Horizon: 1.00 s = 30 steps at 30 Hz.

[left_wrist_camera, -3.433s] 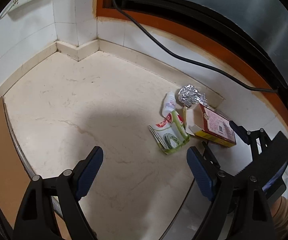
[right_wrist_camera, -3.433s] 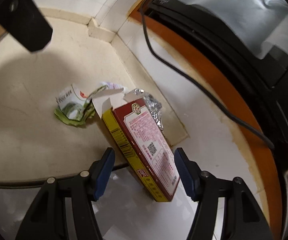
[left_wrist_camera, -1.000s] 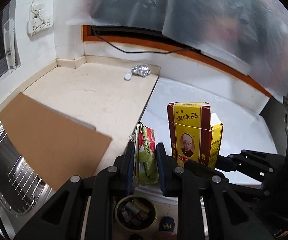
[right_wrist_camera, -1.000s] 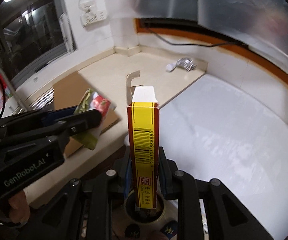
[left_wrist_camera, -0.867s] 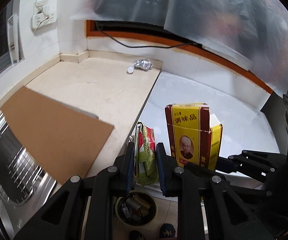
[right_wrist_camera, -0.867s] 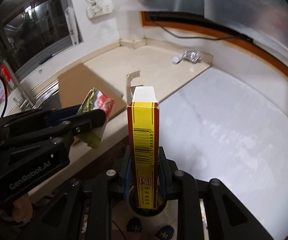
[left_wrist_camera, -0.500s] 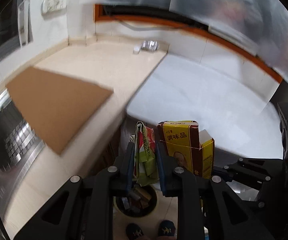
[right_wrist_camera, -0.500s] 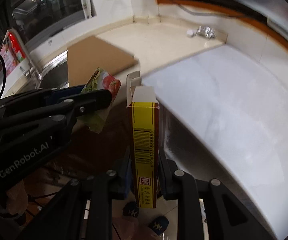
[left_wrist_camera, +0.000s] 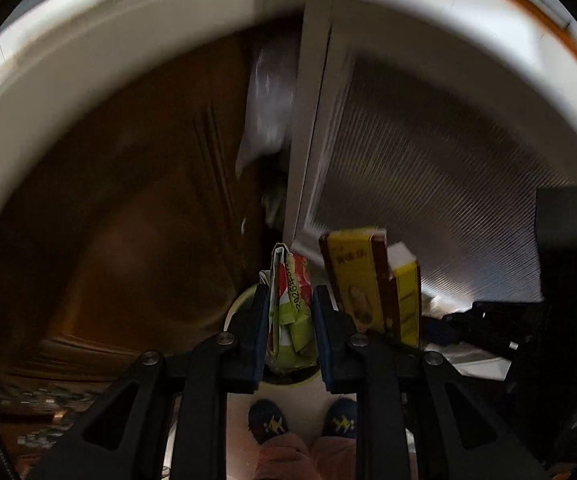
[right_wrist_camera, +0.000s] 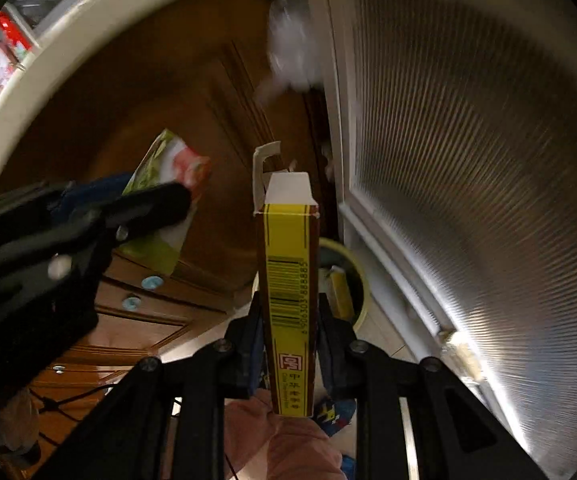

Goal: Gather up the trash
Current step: 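Carry the wrapper and seasoning box down to the floor bin, then open the left gripper over the bin while the right releases the seasoning box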

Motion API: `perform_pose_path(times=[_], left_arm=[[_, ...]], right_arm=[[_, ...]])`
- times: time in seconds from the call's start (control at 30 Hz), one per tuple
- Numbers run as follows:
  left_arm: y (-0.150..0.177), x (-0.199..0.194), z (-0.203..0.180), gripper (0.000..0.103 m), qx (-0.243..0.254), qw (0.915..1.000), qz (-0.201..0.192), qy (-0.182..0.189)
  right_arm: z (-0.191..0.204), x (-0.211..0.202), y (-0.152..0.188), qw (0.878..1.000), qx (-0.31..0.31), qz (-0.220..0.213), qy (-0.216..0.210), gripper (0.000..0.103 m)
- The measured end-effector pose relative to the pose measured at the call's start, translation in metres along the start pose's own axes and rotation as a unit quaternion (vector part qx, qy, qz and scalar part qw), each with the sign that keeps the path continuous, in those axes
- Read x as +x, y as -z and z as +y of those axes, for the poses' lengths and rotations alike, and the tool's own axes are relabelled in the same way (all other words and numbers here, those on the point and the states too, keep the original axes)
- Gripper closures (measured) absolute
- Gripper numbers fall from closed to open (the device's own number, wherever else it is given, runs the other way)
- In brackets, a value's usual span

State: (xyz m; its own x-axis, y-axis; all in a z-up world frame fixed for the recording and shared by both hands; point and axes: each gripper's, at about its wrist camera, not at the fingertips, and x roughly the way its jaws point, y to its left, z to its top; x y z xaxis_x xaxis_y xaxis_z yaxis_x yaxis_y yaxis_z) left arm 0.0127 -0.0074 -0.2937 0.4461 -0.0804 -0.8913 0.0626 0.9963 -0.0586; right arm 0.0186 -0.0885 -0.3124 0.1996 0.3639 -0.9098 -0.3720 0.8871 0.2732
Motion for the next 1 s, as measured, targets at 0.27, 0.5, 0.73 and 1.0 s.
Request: perform_pose_path(times=[0.27, 0.5, 0.73, 1.0], left_arm=[[0.026, 0.099, 0.018, 0.08, 0.003, 0.9996, 0.027, -0.006], [0.029, 0.145, 0.033, 0.057, 0.006, 0.9991, 0.038, -0.017], [0.035, 0.153, 0.036, 0.022, 0.01, 0.999, 0.033, -0.028], [0.035, 0.129, 0.028, 0.01, 0.025, 0.9992, 0.009, -0.031]], right_arm=[[-0.019, 0.095, 0.005, 1.0, 0.009, 0.003, 0.004, 0.078], [-0.033, 0.158, 0.01, 0.999, 0.035, 0.012, -0.004, 0.069], [-0.038, 0.164, 0.02, 0.999, 0.037, -0.009, 0.004, 0.048], [-0.033, 0.132, 0.04, 0.998, 0.03, -0.043, 0.022, 0.048]])
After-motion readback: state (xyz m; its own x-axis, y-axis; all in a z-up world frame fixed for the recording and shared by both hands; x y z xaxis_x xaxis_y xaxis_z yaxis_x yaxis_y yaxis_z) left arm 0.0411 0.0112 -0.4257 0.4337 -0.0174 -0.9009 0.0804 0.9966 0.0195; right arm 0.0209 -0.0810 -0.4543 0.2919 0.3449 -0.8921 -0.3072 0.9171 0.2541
